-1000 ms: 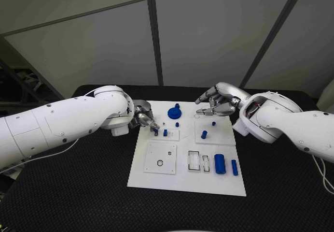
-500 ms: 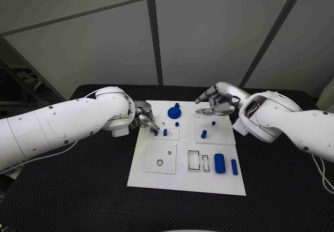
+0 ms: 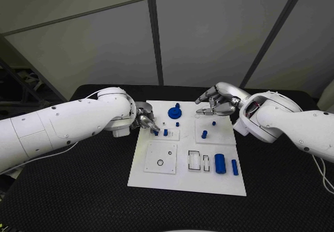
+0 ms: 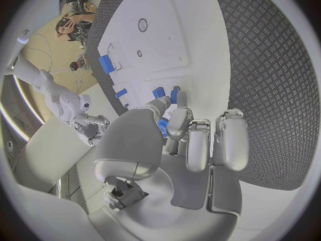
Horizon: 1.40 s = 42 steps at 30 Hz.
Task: Assemble the parts on the task board
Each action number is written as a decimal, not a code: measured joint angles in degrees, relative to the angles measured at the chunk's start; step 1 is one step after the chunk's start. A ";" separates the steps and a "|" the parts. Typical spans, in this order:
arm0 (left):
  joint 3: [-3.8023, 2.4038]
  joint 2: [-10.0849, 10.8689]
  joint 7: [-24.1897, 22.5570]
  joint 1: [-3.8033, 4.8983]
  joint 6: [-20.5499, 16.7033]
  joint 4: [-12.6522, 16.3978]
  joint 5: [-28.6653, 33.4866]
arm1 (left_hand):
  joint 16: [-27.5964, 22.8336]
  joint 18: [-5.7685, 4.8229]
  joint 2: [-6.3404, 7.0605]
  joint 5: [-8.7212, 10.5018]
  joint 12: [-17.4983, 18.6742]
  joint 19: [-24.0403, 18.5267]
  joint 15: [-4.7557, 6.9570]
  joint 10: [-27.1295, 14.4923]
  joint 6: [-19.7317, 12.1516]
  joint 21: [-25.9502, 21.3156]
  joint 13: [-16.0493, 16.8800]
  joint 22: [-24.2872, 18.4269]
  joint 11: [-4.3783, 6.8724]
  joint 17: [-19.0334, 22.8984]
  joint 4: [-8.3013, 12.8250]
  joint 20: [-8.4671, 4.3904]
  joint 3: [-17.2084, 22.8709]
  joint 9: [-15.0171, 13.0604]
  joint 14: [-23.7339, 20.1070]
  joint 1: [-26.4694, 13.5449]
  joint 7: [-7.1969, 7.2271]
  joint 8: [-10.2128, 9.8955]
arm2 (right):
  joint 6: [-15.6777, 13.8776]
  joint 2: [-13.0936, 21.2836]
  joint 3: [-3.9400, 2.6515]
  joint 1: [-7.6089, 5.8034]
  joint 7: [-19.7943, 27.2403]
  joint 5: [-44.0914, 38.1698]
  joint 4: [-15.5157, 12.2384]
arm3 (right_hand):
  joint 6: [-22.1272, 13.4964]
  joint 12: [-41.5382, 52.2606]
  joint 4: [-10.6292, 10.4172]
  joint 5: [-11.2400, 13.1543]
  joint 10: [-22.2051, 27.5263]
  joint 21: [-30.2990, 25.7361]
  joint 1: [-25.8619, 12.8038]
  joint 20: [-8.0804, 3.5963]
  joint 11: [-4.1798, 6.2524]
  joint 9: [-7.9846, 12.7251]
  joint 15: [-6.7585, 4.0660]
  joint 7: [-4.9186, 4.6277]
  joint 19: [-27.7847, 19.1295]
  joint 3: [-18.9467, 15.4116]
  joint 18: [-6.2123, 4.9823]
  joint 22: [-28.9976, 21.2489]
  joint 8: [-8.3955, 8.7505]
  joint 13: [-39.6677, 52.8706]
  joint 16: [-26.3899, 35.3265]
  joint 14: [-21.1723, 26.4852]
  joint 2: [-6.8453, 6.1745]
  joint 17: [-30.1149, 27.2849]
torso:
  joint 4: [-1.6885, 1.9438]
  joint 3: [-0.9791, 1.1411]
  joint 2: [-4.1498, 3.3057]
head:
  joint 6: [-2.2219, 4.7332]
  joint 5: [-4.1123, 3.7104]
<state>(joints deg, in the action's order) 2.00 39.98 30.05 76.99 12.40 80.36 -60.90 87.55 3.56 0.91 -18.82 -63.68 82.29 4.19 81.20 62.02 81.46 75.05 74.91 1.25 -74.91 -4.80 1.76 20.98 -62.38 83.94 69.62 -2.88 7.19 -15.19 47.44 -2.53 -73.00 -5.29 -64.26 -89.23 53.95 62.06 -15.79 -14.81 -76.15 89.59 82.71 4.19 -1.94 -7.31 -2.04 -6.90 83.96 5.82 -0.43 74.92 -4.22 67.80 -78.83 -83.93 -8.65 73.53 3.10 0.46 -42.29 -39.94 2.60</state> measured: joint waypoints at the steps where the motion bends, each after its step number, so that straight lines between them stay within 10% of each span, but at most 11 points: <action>1: 0.00 -0.02 0.00 -0.01 0.05 -0.02 -0.06 | 0.00 0.00 0.08 0.00 0.00 0.00 0.00 0.00 0.00 0.00 0.00 0.00 0.00 0.00 0.00 0.00 0.00 0.00 0.00 -0.08 0.00 0.00 | 0.01 0.00 0.00 0.00 0.00 0.00 0.00 | 0.00 0.00 0.00 0.00 0.00 0.00 0.00 0.00 0.00 0.00 0.00 0.00 0.00 0.00 0.00 0.00 0.00 0.00 0.00 0.00 0.00 0.00 | 0.00 0.00 0.00 | -0.01 0.01; 42: 0.42 -1.62 1.33 -0.06 1.80 -1.90 -0.88 | 0.00 0.00 -0.20 -1.58 3.02 0.00 0.13 -0.28 -0.04 0.00 0.00 0.00 0.07 0.00 0.21 0.00 1.95 -0.80 0.09 -0.98 -0.03 0.30 | 0.28 0.01 0.00 0.00 0.00 0.00 -0.02 | 0.00 0.00 0.00 0.00 0.00 0.00 0.00 0.00 0.00 0.00 0.00 0.00 0.00 0.00 0.00 -0.01 0.00 0.00 0.00 0.00 0.00 0.00 | 0.04 0.03 -0.03 | -0.55 -0.16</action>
<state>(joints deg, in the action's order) 2.42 38.35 31.38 76.93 14.19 78.45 -61.78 87.55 3.56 0.71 -20.40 -60.66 82.29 4.32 80.92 61.98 81.46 75.05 74.91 1.32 -74.91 -4.59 1.76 22.92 -63.18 84.03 68.64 -2.92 7.50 -14.91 47.45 -2.53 -73.00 -5.30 -64.26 -89.24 53.95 62.06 -15.79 -14.81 -76.15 89.59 82.71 4.19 -1.94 -7.31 -2.04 -6.90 83.96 5.82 -0.43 74.91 -4.22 67.80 -78.83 -83.93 -8.65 73.53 3.14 0.48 -42.31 -40.48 2.44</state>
